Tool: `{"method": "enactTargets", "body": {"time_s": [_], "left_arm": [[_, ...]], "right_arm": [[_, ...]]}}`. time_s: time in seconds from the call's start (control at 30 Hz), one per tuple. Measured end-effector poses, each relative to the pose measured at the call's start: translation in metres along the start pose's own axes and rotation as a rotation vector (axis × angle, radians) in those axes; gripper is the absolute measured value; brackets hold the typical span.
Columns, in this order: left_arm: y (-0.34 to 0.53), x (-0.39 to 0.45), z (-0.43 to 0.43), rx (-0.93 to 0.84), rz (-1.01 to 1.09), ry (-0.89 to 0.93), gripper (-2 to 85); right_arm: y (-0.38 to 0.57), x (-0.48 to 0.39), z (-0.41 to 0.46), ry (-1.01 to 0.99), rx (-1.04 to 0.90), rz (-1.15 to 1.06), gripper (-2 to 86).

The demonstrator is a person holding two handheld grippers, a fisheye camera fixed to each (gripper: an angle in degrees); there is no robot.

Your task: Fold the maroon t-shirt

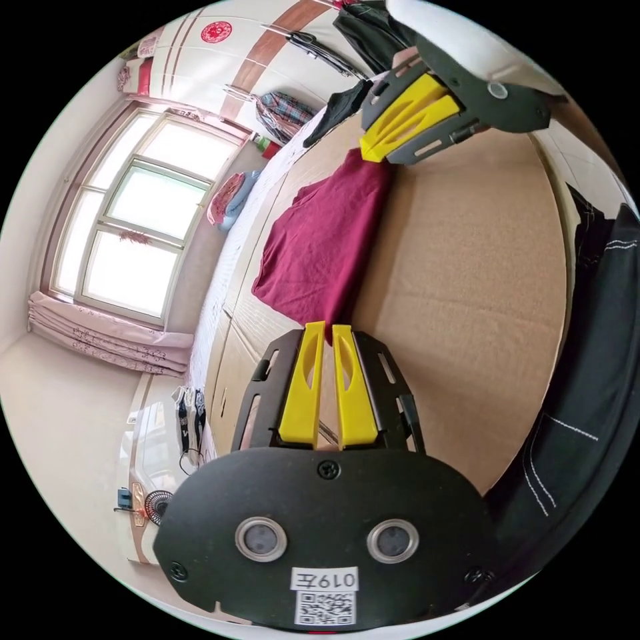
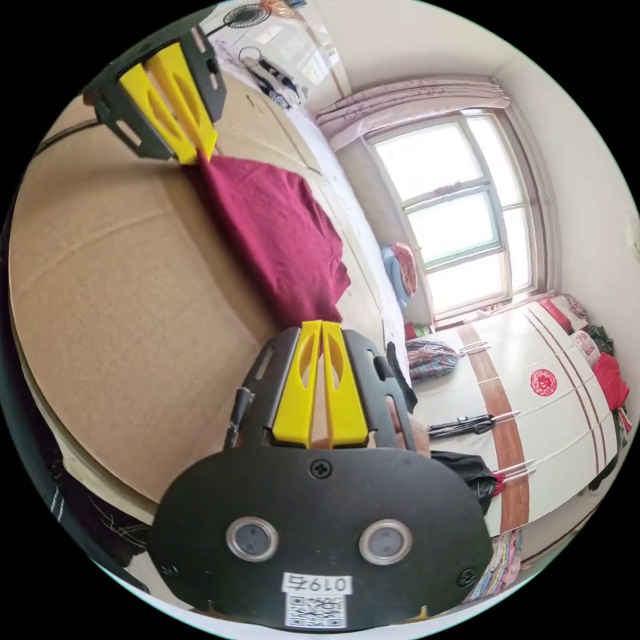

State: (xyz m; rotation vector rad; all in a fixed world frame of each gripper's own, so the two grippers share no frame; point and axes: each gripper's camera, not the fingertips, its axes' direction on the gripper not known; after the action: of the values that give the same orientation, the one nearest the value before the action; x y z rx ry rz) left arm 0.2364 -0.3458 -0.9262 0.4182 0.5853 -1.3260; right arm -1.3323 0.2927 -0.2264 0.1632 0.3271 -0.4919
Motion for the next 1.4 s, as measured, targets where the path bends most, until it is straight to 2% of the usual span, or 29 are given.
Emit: {"method": "enactTargets", "body": {"time_s": [0.47,0.63,0.77,0.9,1.13,1.4], "left_arm": [[0.022,-0.056,-0.045,0.070,-0.158,0.094,0.8],[0.024,-0.103,-0.057,0.172,-0.305,0.268,0.7],[-0.023,-0.083,-0.073,0.226,-0.144,0.191,0.9],[-0.074,-0.055,-0.082,0.274,0.008,0.132,1.1],[-0.142,-0.071,-0.093,0.359,0.101,0.133,2.1],[-0.207,-0.108,-0.090,0.376,0.207,0.190,5.0]], "right_arm": [[0.018,0.034,-0.019,0.027,0.092,0.106,-0.9],[0.021,0.048,-0.034,0.025,0.162,0.135,-0.5],[0.025,0.049,-0.025,0.061,0.127,0.016,3.7],[0.037,0.086,-0.021,-0.055,0.098,0.112,5.4],[0.048,0.095,-0.021,-0.078,0.099,0.029,5.6],[0.055,0.121,-0.011,-0.115,0.115,0.058,5.3]]}}
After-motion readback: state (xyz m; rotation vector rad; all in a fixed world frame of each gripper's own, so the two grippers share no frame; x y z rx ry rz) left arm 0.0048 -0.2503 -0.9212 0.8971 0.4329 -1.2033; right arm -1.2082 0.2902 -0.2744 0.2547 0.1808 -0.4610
